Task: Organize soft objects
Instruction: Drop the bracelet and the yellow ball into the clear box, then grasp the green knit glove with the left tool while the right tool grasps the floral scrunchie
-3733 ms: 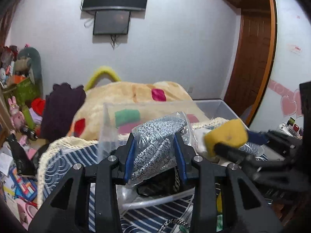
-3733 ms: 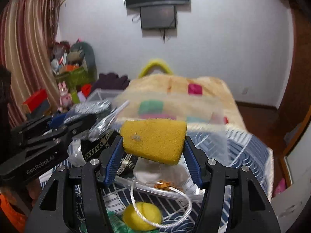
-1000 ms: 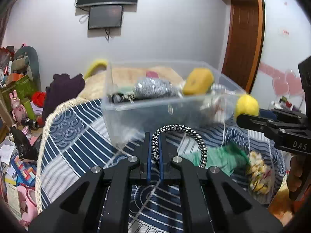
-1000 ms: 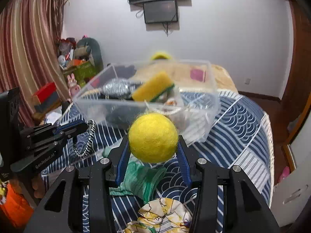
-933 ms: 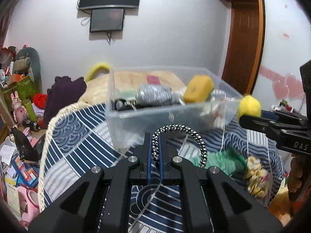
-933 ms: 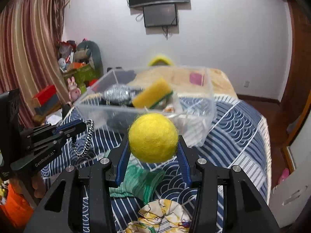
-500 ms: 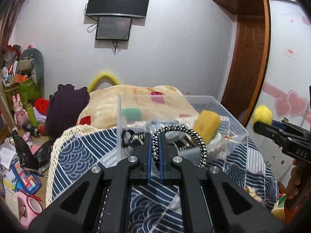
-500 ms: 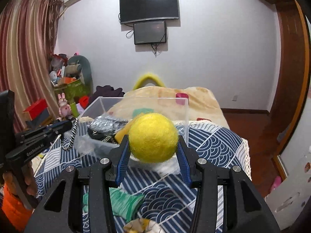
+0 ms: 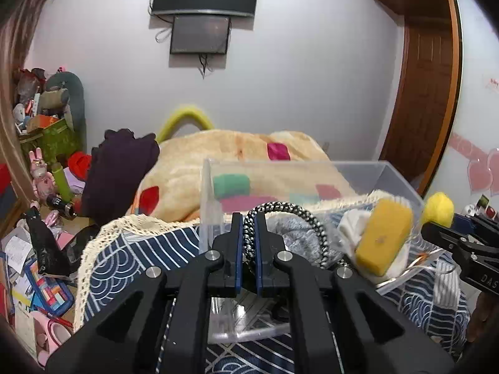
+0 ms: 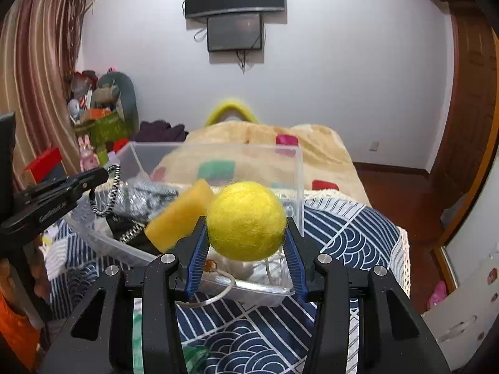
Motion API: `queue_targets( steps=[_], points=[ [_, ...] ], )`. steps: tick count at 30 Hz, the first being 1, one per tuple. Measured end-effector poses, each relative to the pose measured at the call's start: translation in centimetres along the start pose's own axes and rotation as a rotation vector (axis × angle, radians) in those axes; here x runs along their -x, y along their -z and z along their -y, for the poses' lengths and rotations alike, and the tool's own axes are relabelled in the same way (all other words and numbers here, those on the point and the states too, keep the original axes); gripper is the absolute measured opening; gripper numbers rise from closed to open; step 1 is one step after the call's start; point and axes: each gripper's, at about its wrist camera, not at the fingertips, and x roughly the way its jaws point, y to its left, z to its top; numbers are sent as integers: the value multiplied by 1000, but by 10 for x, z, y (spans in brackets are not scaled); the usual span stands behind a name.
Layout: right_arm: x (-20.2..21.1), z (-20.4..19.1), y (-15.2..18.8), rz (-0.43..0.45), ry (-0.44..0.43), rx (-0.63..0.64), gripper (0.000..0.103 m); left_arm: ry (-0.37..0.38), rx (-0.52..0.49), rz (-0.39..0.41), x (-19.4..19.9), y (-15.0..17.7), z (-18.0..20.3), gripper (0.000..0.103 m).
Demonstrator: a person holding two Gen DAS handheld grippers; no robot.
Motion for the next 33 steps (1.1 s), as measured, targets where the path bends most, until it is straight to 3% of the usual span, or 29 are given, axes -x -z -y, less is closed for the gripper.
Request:
queue_targets(
  steps=[4,8,12,15,17,21,26,29,33],
  points=[
    [-3,-1,5,-24,-4,9,46,7,-34,-16,-4,7,4,7],
    [2,-4,5,-20,-19,25,63,56,-32,-41,0,12,9,9],
    [14,-7,5,19,14,49,73,61,-29,-42,7,13,11,14],
    [22,-4,3,37,3,38,73,68,-21,-23,18,13,12,33],
    [27,-4,1,48,5,33,74,73,-17,-1,28,12,13,52],
    [42,-5,2,70,7,38,79,71,-39,33,49,11,18,60],
    [63,-6,11,93,33,66,81,57,-60,79,78,19,25,99],
    [70,-4,23,71,30,68,81,64,-63,95,92,32,29,103],
    [69,-1,50,-3,31,59,81,72,-71,30,92,52,36,103]
  ],
)
